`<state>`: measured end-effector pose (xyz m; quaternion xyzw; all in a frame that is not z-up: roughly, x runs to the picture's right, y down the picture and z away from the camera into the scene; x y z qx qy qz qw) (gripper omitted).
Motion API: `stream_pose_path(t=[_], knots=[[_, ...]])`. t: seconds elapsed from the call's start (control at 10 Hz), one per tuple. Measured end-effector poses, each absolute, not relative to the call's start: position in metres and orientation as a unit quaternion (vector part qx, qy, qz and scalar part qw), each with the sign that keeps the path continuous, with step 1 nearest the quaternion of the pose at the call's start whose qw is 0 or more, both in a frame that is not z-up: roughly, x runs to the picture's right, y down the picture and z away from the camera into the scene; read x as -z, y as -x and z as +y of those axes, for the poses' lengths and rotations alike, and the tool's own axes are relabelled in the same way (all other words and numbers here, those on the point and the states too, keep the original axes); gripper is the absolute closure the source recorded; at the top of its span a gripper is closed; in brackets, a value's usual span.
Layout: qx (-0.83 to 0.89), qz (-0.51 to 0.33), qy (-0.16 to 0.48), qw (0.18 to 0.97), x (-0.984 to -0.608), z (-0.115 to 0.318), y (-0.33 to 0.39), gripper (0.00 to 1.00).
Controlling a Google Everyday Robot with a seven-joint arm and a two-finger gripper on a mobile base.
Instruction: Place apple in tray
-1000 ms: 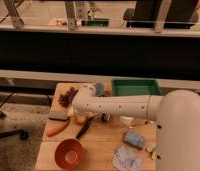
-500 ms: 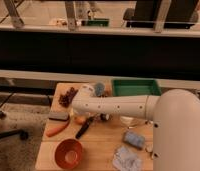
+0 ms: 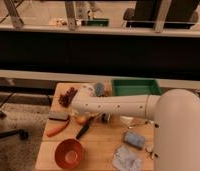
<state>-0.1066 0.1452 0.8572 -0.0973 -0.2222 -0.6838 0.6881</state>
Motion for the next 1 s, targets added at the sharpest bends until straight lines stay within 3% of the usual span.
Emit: stream_pose_path(t=[1.0], knots=[[0.615,-0.231,0.130,0.743,-0.808,0.075,0.079,1.00]])
